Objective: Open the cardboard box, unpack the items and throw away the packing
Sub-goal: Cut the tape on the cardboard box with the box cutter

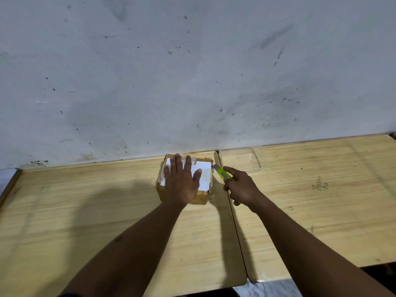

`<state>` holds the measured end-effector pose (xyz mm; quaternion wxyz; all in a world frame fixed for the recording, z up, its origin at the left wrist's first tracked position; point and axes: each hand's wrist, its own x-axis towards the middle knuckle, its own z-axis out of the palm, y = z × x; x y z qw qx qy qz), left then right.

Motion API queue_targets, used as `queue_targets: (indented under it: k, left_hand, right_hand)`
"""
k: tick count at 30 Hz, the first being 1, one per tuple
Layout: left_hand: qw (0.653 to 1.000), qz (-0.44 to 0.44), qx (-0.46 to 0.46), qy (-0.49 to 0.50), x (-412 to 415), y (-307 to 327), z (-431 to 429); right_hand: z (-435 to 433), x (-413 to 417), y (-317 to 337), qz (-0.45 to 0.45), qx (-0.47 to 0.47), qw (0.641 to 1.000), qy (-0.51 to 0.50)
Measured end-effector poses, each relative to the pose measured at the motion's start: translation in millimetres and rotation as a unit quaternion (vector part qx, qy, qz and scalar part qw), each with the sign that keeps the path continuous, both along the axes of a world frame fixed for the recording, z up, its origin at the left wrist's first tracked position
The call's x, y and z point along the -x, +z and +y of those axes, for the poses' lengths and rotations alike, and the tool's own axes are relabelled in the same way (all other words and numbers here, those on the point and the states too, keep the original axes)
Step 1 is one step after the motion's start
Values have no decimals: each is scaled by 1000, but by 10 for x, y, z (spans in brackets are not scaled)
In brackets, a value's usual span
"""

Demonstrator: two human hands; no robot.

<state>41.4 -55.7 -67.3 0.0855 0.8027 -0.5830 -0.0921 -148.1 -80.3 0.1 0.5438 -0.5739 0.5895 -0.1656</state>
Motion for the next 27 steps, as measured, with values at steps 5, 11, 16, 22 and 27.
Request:
queue_targets:
  k: [5,11,16,22,27]
  left_hand:
    - [998,-40,3,-51,-130,-7,-7]
    - [997,-27,-2,-76,-177,-41,-14]
    - [999,-20,2,-51,-128,-82,-21]
    - [999,-40,-10,-32,-36,-86,-7]
    - [998,-50,-10,-25,-25,-86,-2]
  right_hand:
    - [24,-43,-1,11,0,1000,-3]
    - [21,-116,37,31,21,999,16]
    - [-51,-199,80,51,7,998,27]
    - [-208,-152,181,75,-30,995,64]
    - [-150,-168,244,95,-26,992,79]
